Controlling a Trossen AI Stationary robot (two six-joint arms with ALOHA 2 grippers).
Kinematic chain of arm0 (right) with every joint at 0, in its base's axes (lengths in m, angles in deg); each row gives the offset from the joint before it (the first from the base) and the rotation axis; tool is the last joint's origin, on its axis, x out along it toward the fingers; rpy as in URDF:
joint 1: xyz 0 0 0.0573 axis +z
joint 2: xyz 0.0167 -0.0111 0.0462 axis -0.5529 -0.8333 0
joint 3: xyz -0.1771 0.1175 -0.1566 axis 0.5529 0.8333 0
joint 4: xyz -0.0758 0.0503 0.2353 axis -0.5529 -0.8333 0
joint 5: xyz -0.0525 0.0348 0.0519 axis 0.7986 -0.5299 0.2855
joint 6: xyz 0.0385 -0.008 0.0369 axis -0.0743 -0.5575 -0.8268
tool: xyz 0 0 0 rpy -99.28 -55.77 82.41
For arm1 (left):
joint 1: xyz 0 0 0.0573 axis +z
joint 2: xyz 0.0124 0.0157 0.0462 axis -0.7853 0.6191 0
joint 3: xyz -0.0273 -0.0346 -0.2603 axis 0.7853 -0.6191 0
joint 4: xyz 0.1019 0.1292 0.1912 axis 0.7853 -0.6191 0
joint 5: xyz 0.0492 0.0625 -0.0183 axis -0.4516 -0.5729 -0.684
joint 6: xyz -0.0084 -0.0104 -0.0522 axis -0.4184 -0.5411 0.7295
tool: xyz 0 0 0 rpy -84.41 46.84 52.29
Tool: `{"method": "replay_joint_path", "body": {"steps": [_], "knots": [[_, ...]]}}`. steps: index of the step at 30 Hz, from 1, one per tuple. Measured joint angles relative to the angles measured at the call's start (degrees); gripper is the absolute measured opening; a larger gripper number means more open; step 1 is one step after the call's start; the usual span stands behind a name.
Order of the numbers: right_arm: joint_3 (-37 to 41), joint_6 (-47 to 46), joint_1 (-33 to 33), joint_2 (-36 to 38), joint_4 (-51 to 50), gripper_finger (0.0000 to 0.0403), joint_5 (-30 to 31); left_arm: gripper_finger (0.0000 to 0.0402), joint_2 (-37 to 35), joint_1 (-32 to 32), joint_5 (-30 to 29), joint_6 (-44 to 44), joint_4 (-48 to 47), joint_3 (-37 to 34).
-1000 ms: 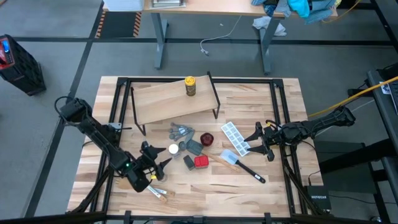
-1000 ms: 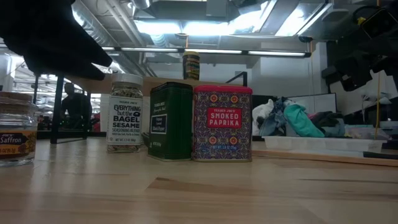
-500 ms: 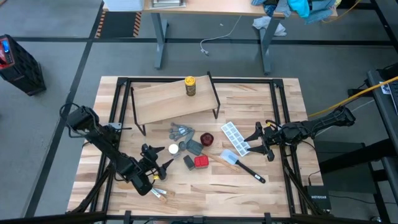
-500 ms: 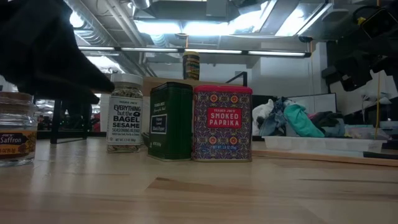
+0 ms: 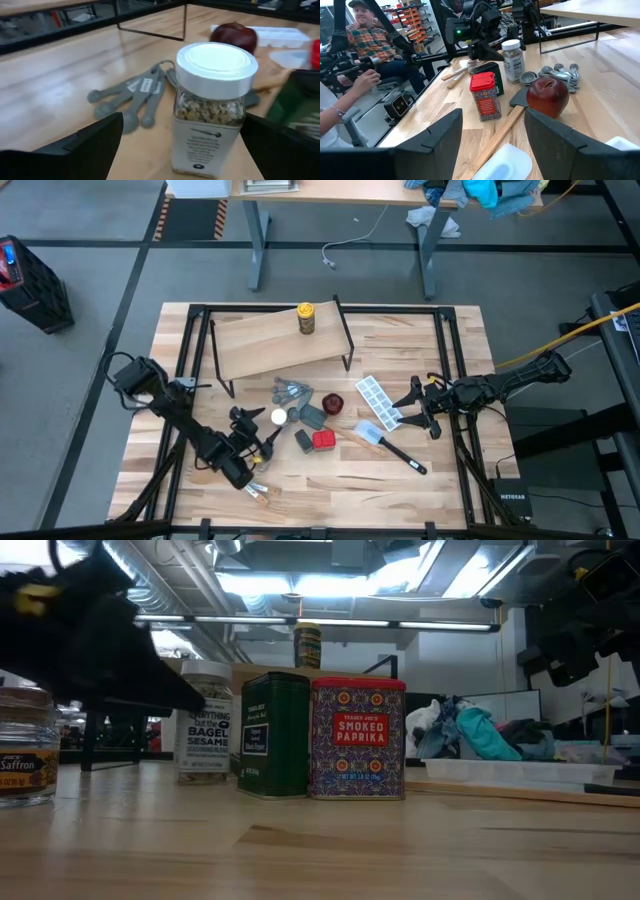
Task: Shelf spices
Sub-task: Put the white seasoning bottle on the shelf
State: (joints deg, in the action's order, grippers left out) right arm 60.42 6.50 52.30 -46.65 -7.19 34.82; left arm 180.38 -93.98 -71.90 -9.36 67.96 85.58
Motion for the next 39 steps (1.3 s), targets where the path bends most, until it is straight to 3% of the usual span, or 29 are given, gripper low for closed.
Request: {"method": "replay_joint_path", "body": {"steps": [17, 39], "knots": [[0.0, 0.0, 0.0, 0.0, 0.0, 0.0221, 0.0, 0.0384, 0.0, 6.7, 0.0, -6.7, 2.1, 0.0], [0.0, 0.0, 0.0, 0.0, 0.0, 0.0221, 0.0, 0.0384, 0.0, 10.8, 1.5, -3.2, 3.5, 0.0]]}}
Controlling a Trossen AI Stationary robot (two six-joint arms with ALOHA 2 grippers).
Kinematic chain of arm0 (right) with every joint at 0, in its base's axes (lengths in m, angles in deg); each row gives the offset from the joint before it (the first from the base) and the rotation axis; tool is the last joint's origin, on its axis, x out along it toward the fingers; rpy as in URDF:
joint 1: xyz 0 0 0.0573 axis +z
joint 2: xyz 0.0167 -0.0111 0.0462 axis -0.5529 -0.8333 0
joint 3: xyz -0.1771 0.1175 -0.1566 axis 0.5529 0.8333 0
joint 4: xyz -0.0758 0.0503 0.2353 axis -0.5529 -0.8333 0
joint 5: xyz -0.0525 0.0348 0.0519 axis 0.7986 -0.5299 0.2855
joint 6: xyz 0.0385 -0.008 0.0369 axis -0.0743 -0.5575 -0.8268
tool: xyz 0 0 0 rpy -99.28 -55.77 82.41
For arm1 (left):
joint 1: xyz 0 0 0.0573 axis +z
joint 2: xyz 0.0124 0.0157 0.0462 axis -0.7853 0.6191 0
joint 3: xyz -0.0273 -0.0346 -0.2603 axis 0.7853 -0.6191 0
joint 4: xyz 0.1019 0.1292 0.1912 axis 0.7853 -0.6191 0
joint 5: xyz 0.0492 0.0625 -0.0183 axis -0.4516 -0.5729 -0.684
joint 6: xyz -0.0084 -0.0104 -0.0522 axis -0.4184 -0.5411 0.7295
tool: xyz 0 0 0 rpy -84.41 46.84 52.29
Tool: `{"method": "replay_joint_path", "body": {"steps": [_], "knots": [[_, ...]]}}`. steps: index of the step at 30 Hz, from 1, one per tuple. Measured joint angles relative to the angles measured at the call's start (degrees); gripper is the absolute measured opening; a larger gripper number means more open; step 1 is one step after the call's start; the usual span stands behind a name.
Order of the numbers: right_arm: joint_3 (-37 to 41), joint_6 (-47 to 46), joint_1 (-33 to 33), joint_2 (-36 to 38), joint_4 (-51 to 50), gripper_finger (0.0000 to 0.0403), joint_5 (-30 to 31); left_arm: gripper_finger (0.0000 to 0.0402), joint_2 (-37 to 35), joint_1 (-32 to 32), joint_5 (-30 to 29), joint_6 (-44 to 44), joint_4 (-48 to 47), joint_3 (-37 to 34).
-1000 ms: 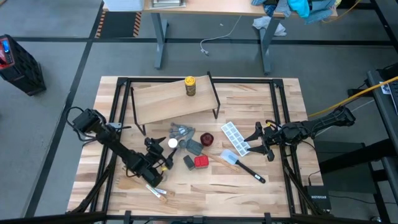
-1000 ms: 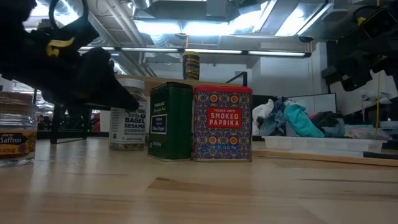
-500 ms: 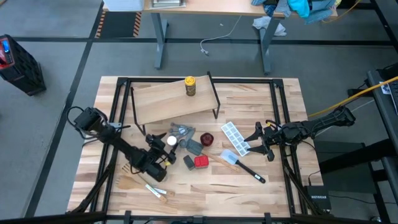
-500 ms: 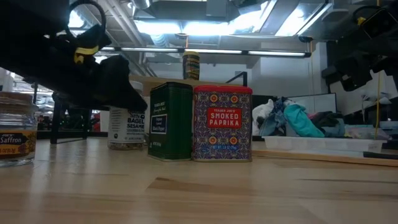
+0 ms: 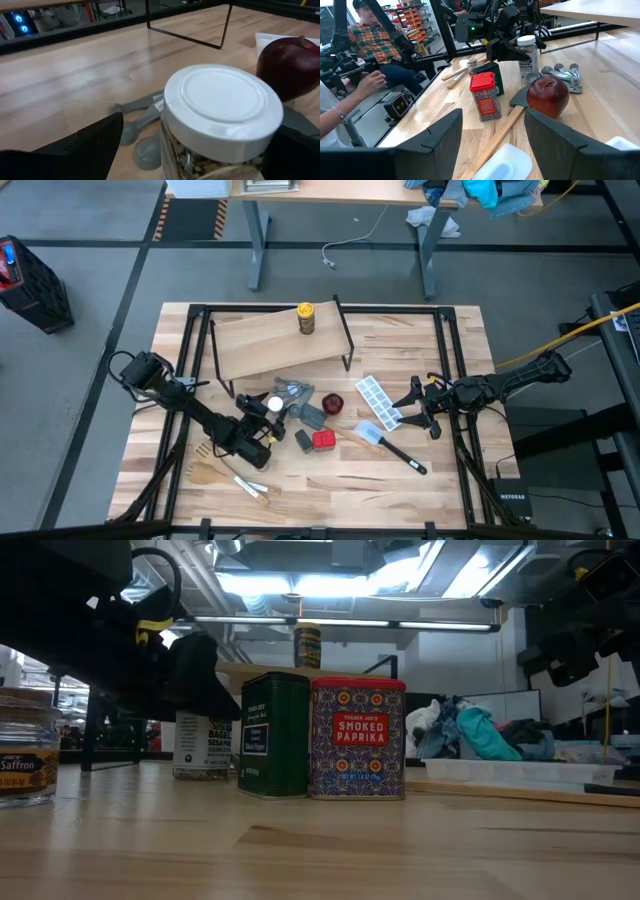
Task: Shelf spices
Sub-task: Put the white seasoning bottle on the shelf
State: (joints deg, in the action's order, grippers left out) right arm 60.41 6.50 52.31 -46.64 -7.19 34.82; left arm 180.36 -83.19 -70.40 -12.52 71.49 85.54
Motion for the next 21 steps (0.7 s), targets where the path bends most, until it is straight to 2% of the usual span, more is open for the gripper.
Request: {"method": "replay_joint_path", "body": {"steps": [6, 9, 13, 21], "knots": [[0.0, 0.0, 0.0, 0.0, 0.0, 0.0221, 0.0, 0.0383, 0.0, 0.0, 3.3, 1.2, -0.3, 0.0], [0.0, 0.0, 0.0, 0.0, 0.0, 0.0221, 0.0, 0.0364, 0.0, 0.0, 4.6, 1.1, -0.7, 0.0], [0.0, 0.0, 0.0, 0.0, 0.0, 0.0221, 0.0, 0.0315, -0.1, 0.0, 4.6, 0.8, -0.6, 0.0], [0.0, 0.0, 0.0, 0.0, 0.0, 0.0221, 0.0, 0.0187, -0.1, -0.1, 4.6, 0.2, -0.4, 0.0]]}}
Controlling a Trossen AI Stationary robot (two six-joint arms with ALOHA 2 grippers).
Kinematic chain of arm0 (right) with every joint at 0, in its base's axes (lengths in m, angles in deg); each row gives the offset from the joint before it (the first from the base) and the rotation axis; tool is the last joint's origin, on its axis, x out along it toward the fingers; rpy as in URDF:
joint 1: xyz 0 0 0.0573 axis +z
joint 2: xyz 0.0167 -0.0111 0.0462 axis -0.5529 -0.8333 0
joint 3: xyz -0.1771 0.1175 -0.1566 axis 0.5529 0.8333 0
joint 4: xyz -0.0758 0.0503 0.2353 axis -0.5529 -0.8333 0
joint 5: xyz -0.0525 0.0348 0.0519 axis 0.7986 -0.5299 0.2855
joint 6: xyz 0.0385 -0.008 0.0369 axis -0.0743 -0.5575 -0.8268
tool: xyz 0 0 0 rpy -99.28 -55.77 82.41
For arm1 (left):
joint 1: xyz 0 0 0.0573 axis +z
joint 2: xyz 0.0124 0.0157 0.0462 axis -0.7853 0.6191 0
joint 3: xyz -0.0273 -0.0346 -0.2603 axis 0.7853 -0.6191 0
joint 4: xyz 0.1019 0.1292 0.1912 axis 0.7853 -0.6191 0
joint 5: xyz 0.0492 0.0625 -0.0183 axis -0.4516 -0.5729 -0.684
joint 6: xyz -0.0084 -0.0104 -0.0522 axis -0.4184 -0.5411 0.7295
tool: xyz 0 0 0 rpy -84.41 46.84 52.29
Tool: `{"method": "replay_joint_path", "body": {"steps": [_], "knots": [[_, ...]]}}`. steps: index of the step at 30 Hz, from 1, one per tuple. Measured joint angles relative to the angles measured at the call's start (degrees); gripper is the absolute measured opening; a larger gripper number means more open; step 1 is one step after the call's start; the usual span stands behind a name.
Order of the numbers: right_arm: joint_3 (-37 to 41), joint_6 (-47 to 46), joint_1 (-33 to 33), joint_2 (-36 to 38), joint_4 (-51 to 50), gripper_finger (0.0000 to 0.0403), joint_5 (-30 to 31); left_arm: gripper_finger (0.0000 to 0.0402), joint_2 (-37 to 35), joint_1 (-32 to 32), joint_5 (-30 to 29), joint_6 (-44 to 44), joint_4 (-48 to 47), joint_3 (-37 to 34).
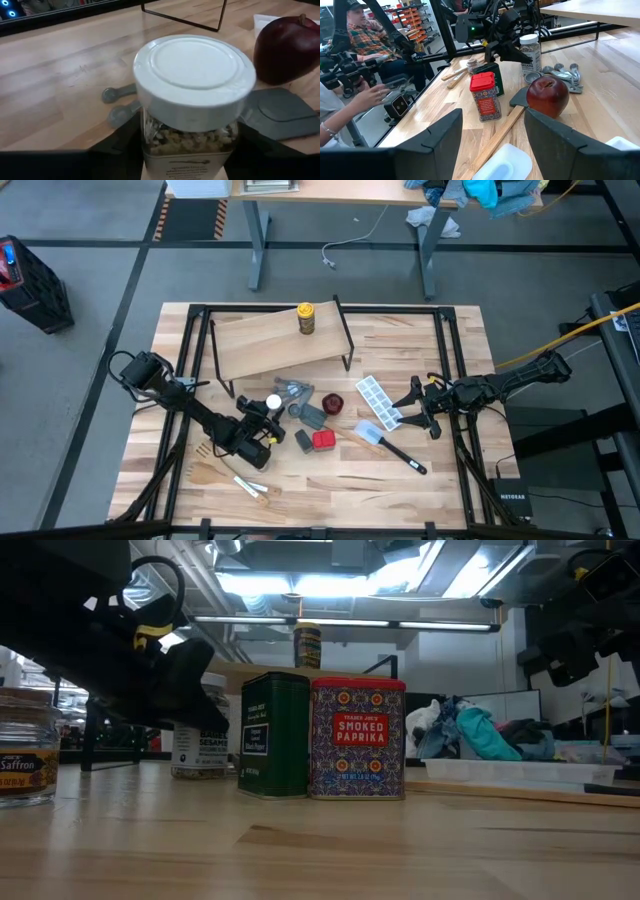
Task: Shelf spices
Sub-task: Put the white seasoning bottle on the shelf
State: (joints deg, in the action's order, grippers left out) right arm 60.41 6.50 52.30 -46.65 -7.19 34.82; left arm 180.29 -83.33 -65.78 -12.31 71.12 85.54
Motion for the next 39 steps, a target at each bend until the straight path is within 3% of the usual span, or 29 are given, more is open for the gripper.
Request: {"method": "replay_joint_path", "body": {"steps": [11, 20, 31, 39], "knots": [[0.0, 0.0, 0.0, 0.0, 0.0, 0.0221, 0.0, 0.0187, -0.8, -5.5, 1.5, -2.1, 4.0, 2.2], [0.0, 0.0, 0.0, 0.0, 0.0, 0.0221, 0.0, 0.0187, -9.2, -4.1, 5.5, -27.8, 4.5, 8.3], [0.0, 0.0, 0.0, 0.0, 0.0, 0.0221, 0.0, 0.0187, -23.1, 15.9, 23.3, -51.0, 4.9, 9.0], [0.0, 0.0, 0.0, 0.0, 0.0, 0.0221, 0.0, 0.0187, -25.5, 32.6, 44.7, -59.7, 14.7, 9.0]]}}
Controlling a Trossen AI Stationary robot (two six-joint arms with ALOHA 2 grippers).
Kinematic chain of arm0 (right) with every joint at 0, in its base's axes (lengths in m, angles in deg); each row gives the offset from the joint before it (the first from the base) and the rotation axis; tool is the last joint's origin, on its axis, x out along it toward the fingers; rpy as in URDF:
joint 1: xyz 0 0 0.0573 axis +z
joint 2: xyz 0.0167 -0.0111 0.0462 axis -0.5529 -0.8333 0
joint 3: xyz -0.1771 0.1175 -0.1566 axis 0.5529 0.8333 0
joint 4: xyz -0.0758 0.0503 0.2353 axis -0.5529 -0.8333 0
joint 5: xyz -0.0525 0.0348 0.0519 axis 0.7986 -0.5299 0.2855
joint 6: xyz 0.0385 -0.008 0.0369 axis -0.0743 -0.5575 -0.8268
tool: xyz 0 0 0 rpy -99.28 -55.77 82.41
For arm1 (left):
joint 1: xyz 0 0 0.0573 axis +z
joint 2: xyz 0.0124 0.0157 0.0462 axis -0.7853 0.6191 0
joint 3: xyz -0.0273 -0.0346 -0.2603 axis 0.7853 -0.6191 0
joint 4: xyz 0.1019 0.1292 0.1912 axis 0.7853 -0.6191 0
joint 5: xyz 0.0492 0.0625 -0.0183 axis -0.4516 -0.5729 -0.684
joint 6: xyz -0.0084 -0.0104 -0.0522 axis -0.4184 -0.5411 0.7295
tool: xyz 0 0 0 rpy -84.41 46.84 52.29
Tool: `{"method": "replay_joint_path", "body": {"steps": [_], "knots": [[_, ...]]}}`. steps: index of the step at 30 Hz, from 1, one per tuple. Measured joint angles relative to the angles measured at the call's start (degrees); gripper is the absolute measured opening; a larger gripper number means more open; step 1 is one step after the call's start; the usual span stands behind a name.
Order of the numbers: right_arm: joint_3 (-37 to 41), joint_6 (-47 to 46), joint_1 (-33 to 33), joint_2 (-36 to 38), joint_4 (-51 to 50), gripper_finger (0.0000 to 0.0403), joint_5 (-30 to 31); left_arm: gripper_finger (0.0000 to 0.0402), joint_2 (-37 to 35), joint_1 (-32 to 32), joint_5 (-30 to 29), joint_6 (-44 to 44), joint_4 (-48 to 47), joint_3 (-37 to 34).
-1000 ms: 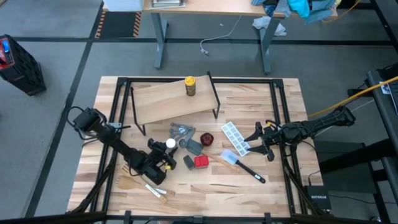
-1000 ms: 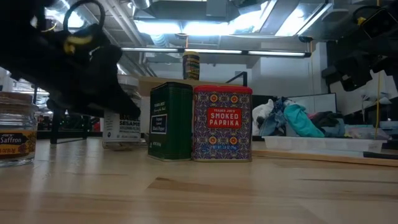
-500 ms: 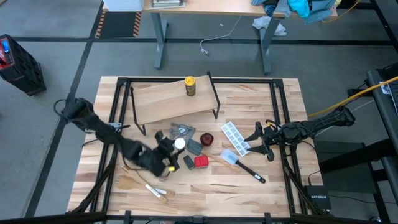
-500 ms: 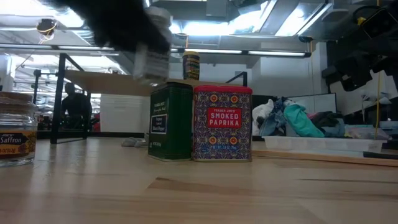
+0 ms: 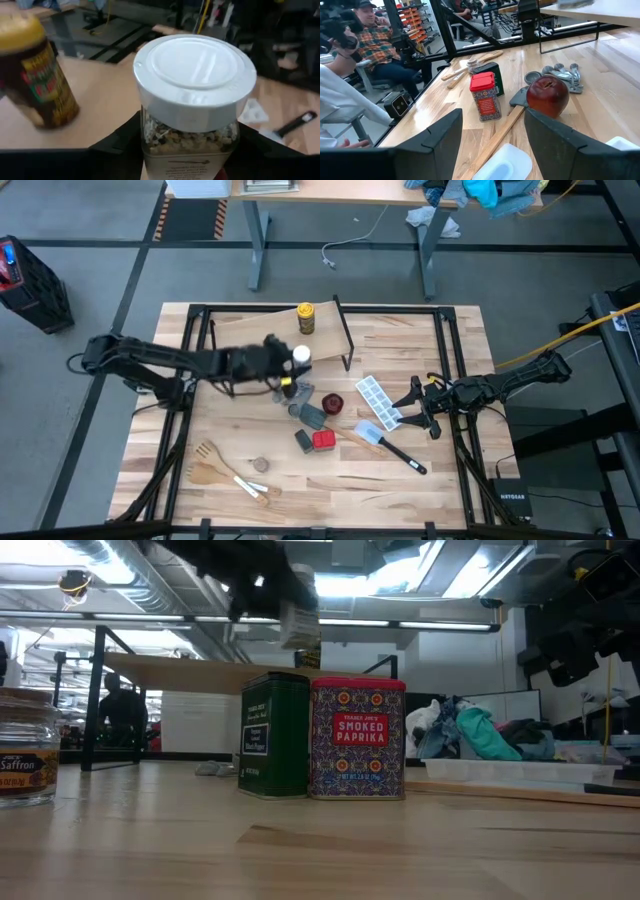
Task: Shelf spices
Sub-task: Put the white seasoning bottle on the shelf
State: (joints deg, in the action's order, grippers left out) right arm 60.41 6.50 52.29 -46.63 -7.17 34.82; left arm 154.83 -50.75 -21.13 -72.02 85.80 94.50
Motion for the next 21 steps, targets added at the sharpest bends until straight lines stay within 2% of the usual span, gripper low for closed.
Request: {"method": "replay_joint_path", "body": {"steps": [9, 16, 21], "knots": [[0.0, 0.0, 0.0, 0.0, 0.0, 0.0221, 0.0, 0.0187, 0.6, 12.2, 12.6, -2.6, 2.7, 0.1], [0.0, 0.0, 0.0, 0.0, 0.0, 0.0221, 0.0, 0.0187, 5.1, 16.5, 20.2, -3.9, 7.8, 0.1], [0.0, 0.0, 0.0, 0.0, 0.0, 0.0221, 0.0, 0.0187, 6.7, 17.2, 21.3, -4.0, 7.8, 0.1]]}}
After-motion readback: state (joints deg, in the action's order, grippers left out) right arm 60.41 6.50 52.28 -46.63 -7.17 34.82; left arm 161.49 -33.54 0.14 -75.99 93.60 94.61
